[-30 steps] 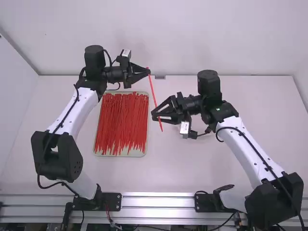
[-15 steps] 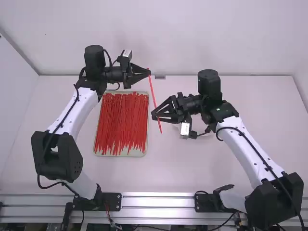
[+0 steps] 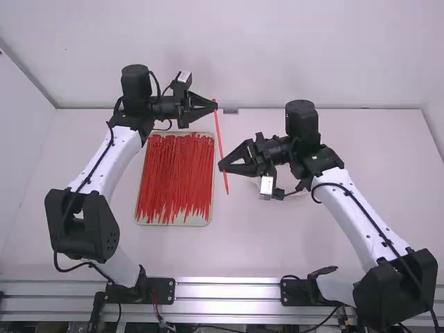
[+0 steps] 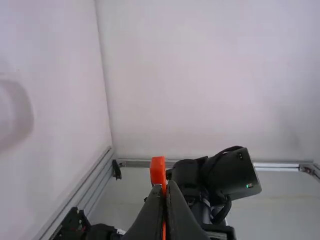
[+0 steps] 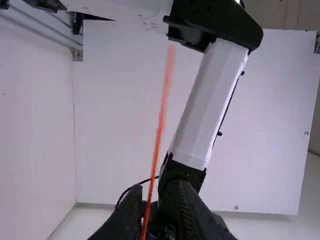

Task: Fasten the cable tie

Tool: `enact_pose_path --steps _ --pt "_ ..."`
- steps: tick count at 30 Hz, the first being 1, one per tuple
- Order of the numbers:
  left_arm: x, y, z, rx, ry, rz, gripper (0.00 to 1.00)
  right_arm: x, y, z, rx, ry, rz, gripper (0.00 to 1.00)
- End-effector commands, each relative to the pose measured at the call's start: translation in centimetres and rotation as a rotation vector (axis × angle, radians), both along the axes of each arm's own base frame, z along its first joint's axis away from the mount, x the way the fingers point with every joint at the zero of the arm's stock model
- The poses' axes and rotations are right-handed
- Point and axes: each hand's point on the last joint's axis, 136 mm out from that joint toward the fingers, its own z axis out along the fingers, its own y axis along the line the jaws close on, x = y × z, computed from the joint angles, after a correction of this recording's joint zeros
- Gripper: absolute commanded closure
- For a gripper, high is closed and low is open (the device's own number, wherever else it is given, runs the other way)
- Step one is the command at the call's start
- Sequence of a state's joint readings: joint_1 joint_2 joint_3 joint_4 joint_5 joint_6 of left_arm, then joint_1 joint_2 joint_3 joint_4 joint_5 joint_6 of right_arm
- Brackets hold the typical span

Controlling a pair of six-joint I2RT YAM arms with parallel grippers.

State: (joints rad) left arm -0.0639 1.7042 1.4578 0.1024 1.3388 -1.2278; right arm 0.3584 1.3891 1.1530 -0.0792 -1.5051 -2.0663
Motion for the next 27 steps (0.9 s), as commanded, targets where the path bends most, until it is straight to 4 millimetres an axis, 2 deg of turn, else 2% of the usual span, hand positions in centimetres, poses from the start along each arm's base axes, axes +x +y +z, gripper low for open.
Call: enact_pose_path --steps 1,2,6,9,12,15,17,22,23,25,27 --pt "-0.7 -0.2 1.1 -0.005 -0.062 -0.037 0.98 0.0 -0.2 0.9 0.007 -0.002 0.007 0.92" --pt "-0.7 -0.2 1.1 -0.004 -0.068 -0.037 0.98 -0.1 -0.2 0.9 0.005 0.006 0.008 1.00" --pt "-0.7 -0.1 1.1 0.004 -0.126 -0.040 0.98 -0.1 0.2 1.2 -0.047 0.157 0.008 1.00" --pt "-0.6 -0.2 1.1 0.021 -0.233 -0.042 0.98 0.2 1.0 1.3 -0.132 0.391 -0.026 1.00" --pt "-0.5 -0.1 1.1 0.035 -0.307 -0.037 0.98 0.0 1.2 1.2 -0.188 0.562 -0.028 1.00" --pt "0.0 -0.1 1.0 0.061 -0.407 -0.018 0.98 -0.1 1.1 1.4 -0.265 0.809 -0.022 1.00" --pt "-0.1 0.0 1.0 0.073 -0.484 -0.023 0.98 0.6 1.1 1.4 -0.301 0.955 -0.060 1.00" --pt "-0.1 -0.1 1.0 0.111 -0.715 -0.037 0.98 2.6 0.7 1.2 -0.297 1.082 -0.164 1.00" --pt "-0.1 -0.1 1.0 0.113 -0.734 -0.039 0.98 2.7 0.7 1.1 -0.296 1.082 -0.168 1.00" --pt "-1.0 -0.2 1.2 0.105 -0.890 -0.089 0.98 2.6 0.7 1.0 -0.302 1.092 -0.163 1.00" --pt "-1.3 -0.2 1.2 0.098 -0.945 -0.110 0.98 2.8 0.7 0.7 -0.309 1.107 -0.165 1.00"
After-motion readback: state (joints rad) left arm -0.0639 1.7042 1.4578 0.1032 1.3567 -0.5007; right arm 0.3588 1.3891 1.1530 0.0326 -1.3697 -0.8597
